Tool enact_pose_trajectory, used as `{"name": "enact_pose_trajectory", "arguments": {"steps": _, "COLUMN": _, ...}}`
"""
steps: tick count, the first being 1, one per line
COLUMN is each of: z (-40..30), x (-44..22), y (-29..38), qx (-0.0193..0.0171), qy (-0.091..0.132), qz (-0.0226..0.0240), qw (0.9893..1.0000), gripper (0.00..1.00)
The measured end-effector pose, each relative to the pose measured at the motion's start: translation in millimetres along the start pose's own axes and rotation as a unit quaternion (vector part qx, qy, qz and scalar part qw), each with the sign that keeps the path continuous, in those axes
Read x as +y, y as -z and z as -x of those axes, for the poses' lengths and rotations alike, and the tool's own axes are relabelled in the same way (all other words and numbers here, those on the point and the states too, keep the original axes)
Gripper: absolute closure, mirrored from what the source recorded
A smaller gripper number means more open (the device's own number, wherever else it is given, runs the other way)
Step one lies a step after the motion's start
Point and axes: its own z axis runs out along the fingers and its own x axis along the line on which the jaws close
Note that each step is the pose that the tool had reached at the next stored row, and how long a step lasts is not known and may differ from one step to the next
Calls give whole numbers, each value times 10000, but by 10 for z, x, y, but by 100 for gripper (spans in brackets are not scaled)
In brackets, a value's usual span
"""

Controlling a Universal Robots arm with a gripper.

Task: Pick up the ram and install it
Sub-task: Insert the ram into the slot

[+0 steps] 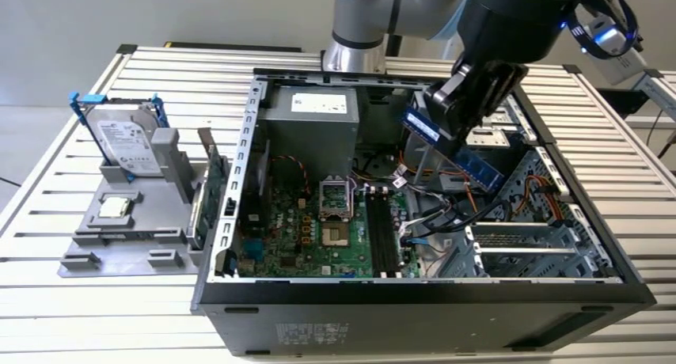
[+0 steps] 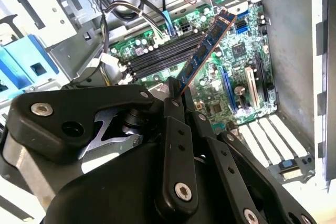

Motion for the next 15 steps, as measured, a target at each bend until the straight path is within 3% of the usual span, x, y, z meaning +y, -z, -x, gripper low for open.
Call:
{"name": "enact_pose_trajectory", "arguments": {"steps": 7, "z": 0, "x": 0, "y": 0, "qx": -4, "qy": -292, "qz": 11, "qw": 9996, "gripper": 100}}
{"name": "enact_pose_trajectory", "arguments": {"steps": 15, "z": 0, "x": 0, "y": 0, "qx": -8, "qy": -626, "qz": 22, "qw": 9980, "gripper": 100}}
